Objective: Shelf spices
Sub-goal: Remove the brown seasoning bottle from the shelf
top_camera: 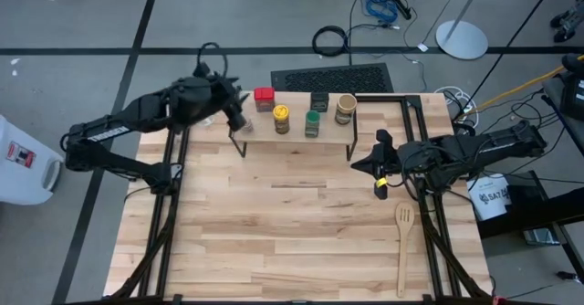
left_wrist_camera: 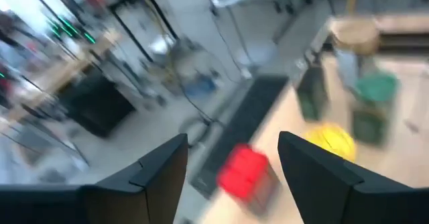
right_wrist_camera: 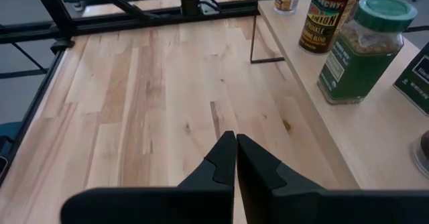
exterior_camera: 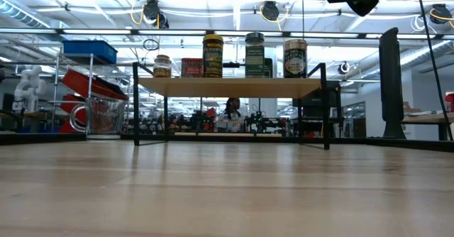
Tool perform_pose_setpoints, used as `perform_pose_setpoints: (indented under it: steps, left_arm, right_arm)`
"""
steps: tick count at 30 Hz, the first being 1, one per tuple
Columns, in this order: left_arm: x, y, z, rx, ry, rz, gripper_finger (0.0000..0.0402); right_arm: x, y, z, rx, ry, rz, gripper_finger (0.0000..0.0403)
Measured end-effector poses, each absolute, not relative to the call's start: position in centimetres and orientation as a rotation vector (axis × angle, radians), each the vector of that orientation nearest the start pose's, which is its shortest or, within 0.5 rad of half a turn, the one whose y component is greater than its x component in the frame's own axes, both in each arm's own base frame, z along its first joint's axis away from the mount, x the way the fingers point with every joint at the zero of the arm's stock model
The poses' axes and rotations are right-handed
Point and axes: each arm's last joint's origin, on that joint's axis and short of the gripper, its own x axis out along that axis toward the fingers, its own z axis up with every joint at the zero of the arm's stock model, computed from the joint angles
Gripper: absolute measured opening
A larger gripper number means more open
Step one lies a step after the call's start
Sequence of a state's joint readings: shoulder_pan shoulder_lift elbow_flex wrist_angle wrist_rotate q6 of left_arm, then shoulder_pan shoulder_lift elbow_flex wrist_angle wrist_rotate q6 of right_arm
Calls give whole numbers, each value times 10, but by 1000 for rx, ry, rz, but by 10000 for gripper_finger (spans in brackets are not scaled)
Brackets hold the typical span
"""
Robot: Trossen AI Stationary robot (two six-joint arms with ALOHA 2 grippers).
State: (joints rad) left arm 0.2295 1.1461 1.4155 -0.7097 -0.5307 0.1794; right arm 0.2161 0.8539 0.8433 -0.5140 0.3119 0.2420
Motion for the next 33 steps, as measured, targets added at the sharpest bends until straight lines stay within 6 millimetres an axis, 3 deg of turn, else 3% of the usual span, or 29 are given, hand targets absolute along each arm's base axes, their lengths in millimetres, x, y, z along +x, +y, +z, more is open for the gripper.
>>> perform_pose_setpoints:
  steps: [8,13,21,33]
  left_arm:
    - [203,59,390,114,879,504,243]
    - [212,64,381,56,927,346,277]
    - [224,99,361,59,1045,397,356]
    - [237,122,340,0,1123,330,363]
  right_arm:
    - [170,28,308,117,533,-167,0]
    - [171,28,309,117,521,-165,0]
    - [171,28,310,118,517,-164,0]
    - [170,28,309,119,532,-164,0]
